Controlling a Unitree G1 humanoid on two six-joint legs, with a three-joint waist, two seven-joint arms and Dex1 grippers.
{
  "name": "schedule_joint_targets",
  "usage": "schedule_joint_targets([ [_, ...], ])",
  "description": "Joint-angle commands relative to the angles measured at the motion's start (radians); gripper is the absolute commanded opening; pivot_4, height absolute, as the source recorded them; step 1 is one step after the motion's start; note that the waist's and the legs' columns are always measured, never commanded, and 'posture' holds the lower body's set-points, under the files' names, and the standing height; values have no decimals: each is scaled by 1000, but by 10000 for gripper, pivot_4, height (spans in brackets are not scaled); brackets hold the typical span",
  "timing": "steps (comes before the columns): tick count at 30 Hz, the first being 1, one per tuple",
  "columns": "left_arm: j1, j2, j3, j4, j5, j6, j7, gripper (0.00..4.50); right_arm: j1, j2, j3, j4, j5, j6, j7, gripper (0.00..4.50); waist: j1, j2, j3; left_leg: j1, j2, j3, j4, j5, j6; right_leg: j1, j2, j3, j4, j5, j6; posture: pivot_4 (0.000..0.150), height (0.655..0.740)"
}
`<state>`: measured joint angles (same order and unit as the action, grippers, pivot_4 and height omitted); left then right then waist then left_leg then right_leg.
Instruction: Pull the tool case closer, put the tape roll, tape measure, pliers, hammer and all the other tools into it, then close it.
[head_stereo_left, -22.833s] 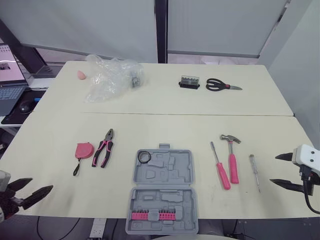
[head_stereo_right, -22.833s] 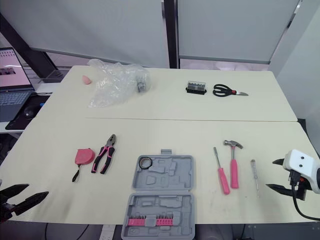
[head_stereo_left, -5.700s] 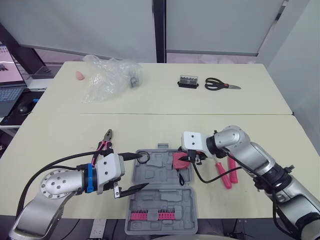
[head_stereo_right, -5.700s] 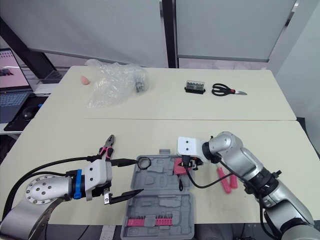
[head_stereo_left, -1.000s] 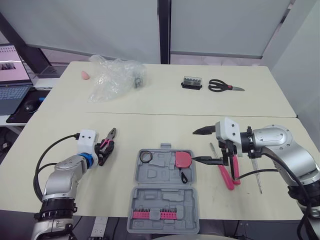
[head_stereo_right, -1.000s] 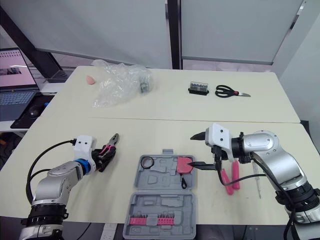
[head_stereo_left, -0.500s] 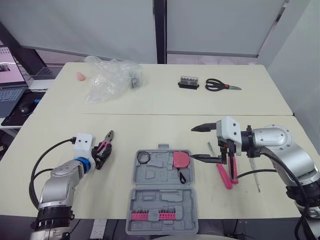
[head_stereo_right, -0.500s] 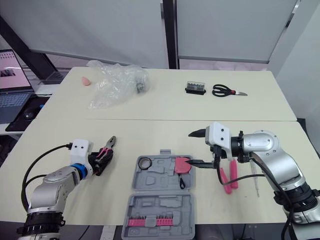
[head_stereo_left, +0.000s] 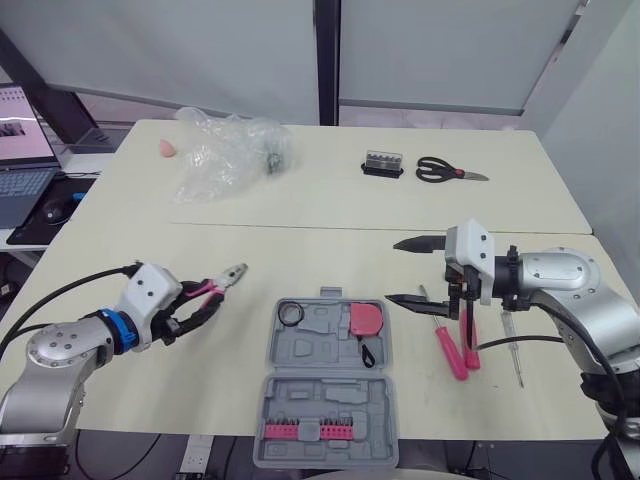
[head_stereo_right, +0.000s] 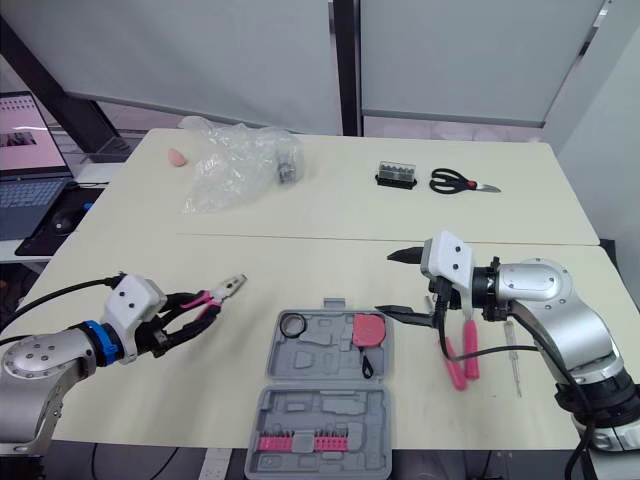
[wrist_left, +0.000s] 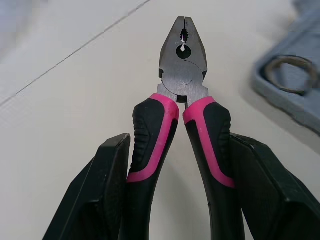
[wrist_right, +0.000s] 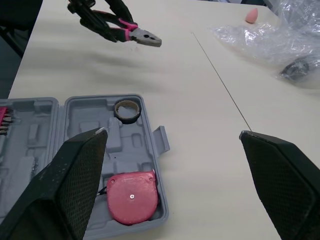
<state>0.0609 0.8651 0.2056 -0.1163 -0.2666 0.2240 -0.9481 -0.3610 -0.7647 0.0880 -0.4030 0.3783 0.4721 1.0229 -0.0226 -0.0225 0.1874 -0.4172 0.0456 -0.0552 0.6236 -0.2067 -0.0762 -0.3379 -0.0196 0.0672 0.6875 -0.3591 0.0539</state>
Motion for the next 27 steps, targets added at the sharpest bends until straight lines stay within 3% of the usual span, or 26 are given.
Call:
schedule_joint_targets([
  [1, -52, 27, -67, -87, -35, -27, -112, 26084, 50, -55, -80, -73, 30, 31, -4, 45000, 2, 0, 0, 0, 0, 0, 0, 0, 0, 0, 0, 0, 0, 0, 0, 1500, 7400],
  [8, -164, 30, -292, -212, -15, 53, -243, 26084, 199, -155, -100, -203, 19, 21, 25, 45000, -11, 1, 1, -1, 1, 0, 0, 0, 0, 0, 2, 0, 0, 0, 0, 1500, 7400],
  [13, -277, 8, -404, -233, 34, 111, -245, 26084, 218, -133, -13, -280, -14, 51, -25, 45000, -17, 1, 1, 0, 2, 0, 1, 0, 0, -1, 4, 2, 2, 0, 0, 1500, 7400],
  [22, -370, -12, -467, -239, 51, 163, -250, 26084, 24, 48, 330, -199, -204, 181, -151, 45000, -19, 1, 1, -1, 2, 0, 1, 0, 0, -2, 4, 2, 2, 0, 0, 1500, 7400],
  [27, -382, -16, -480, -241, 61, 174, -240, 26084, -38, 122, 419, -156, -243, 209, -159, 45000, -10, 1, 1, -3, 2, -1, 2, 0, 0, -5, 5, 2, 4, 0, 0, 1500, 7400],
])
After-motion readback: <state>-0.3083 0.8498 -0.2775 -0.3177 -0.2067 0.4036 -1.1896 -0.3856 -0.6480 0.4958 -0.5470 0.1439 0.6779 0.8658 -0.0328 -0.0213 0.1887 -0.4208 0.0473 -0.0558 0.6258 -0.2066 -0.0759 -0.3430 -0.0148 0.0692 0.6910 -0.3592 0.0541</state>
